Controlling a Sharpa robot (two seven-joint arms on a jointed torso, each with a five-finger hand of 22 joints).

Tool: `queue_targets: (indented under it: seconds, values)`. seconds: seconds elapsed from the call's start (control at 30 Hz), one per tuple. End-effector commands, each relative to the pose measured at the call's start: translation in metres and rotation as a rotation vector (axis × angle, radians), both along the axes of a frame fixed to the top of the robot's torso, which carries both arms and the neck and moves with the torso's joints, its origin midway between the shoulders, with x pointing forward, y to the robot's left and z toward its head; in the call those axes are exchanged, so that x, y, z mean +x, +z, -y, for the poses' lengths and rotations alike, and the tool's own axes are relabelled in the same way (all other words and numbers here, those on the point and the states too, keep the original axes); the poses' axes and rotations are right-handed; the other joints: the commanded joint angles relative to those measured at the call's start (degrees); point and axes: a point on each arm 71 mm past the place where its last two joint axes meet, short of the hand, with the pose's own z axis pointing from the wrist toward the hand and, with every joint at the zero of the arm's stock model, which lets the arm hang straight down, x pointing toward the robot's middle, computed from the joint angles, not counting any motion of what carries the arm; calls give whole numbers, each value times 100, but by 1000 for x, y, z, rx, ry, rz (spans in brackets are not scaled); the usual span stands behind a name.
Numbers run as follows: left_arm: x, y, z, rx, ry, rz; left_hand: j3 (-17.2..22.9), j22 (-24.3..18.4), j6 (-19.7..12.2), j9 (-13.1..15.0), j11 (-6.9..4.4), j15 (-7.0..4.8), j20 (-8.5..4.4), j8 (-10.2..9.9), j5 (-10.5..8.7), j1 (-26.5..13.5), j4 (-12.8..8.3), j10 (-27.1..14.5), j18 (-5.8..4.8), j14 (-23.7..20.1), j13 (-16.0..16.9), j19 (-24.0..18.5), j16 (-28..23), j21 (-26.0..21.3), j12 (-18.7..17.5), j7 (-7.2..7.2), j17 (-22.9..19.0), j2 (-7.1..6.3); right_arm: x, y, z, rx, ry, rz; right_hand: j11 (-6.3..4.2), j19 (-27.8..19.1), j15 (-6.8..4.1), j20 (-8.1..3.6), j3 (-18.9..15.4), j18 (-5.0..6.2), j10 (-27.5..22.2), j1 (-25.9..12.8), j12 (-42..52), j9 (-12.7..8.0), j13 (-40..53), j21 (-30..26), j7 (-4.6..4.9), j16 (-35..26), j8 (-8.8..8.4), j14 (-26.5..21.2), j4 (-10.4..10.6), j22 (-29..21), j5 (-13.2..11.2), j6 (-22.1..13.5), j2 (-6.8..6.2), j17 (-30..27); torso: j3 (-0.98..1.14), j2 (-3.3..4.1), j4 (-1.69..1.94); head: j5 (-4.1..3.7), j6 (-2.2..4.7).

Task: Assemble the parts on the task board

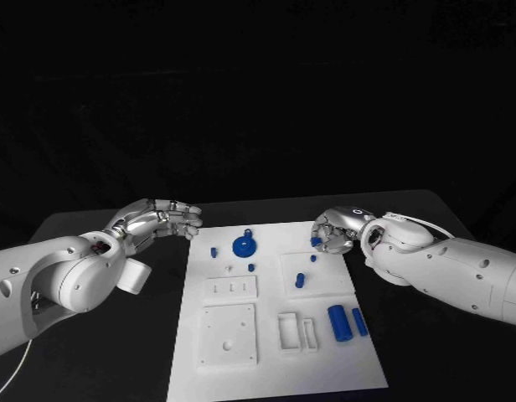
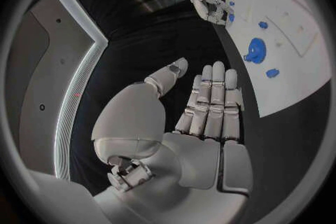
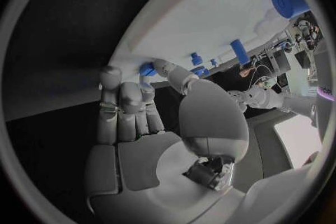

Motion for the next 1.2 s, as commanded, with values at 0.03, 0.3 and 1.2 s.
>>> queue_targets:
  seconds: [0.03,0.3,1.2]
  values:
    - [-1,1,2,-4,-19,7,-45,9,1,-9,22,25,1,-15,26,32,-4,24,102,-16,-9,-30,-22,-37,-38,26,6,20,-2,-10,-1,-43,10,-45,-68,-9,-55,1,46,306,-1,-22,7,13,3,-9,72,-27,37,18,4,99,-45,162,56,10,-1,0,-1,4,-9]
    - [-1,1,2,-4,-18,7,-45,9,0,-9,22,25,0,-15,26,33,-4,25,102,-15,-8,-30,-22,-37,-38,26,7,22,-2,-10,0,-69,7,-30,-135,-9,-119,0,164,306,11,-57,-8,58,-2,-13,2,-47,119,21,126,91,-454,333,109,15,2,-3,-5,4,-16]
    - [0,0,5,2,-21,6,-62,12,11,-8,17,18,-2,-9,17,-1,19,43,101,11,-6,-15,-18,-31,-36,20,25,39,-6,7,-7,41,32,90,-179,24,-163,-20,566,306,61,-40,-22,89,1,12,-42,-50,147,38,419,98,-772,456,37,44,1,-14,-11,9,29]
